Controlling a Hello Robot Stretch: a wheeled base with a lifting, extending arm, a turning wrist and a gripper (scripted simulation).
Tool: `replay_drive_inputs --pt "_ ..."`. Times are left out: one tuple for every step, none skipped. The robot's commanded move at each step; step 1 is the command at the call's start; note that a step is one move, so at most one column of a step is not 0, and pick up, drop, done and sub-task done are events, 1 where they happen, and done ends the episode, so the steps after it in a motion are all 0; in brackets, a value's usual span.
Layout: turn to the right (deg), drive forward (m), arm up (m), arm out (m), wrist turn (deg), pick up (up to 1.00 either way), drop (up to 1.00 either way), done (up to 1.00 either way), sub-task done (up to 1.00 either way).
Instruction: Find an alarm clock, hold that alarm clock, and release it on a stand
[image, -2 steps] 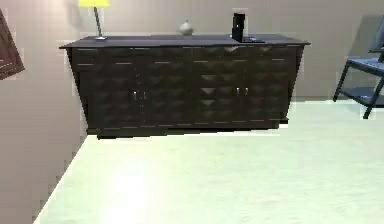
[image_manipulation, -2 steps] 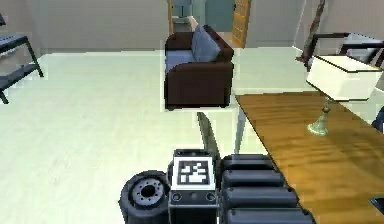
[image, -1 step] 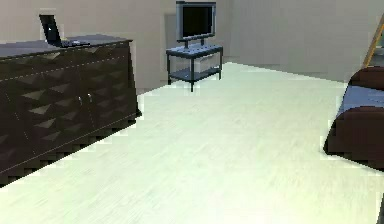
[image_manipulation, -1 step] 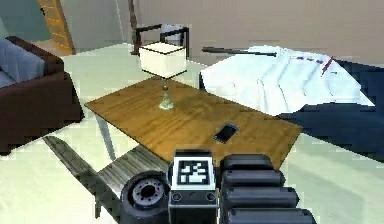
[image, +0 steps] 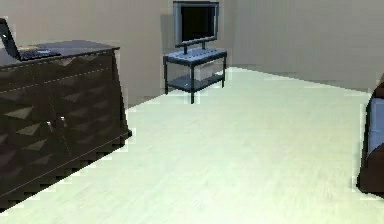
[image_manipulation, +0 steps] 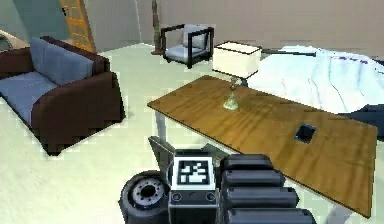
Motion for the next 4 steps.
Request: replay_drive_inputs --pt "12.0 0.0 0.0 0.0 0.0 0.0 0.0 0.0 0.0" --pt "0.0 1.0 0.0 0.0 0.0 0.0 0.0 0.0 0.0" --pt "0.0 1.0 0.0 0.0 0.0 0.0 0.0 0.0 0.0" --pt "3.0 0.0 0.0 0.0 0.0 0.0 0.0 0.0 0.0"
